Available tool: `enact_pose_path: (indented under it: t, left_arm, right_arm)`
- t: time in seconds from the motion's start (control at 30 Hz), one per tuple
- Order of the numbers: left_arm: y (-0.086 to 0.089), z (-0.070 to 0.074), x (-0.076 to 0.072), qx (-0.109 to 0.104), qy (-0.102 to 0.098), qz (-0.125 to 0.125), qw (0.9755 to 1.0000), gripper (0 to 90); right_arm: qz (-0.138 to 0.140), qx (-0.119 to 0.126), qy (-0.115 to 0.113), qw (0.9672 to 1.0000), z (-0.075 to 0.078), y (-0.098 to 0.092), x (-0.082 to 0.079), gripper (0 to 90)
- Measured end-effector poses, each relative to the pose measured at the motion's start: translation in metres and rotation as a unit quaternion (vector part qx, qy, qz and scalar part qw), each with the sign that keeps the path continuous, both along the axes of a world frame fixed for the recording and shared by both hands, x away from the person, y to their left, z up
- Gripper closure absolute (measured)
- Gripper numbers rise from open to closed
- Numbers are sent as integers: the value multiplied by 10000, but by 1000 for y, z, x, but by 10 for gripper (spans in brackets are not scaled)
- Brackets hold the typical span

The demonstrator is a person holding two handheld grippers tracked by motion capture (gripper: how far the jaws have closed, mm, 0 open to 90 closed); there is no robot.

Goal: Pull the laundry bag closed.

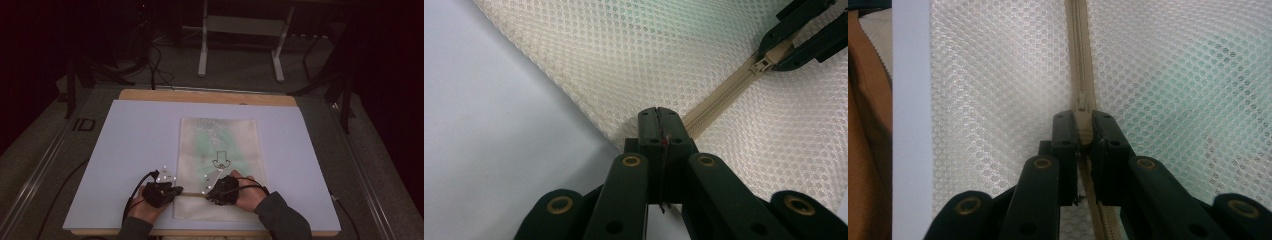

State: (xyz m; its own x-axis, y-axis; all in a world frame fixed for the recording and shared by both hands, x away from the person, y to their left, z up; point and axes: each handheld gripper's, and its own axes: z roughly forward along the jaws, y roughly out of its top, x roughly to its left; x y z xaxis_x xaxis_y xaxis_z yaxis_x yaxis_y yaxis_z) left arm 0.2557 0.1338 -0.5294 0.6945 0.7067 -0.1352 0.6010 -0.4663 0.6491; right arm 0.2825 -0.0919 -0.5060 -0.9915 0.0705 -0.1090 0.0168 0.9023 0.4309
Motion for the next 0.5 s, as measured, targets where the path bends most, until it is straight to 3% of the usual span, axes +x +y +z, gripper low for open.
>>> enact_pose_path:
  t: [0.5]
  left_arm:
    - [0, 0, 0, 14, 3, -3, 10000, 895]
  right_arm:
    - [-34, 1, 30, 10000, 1, -9, 1, 825]
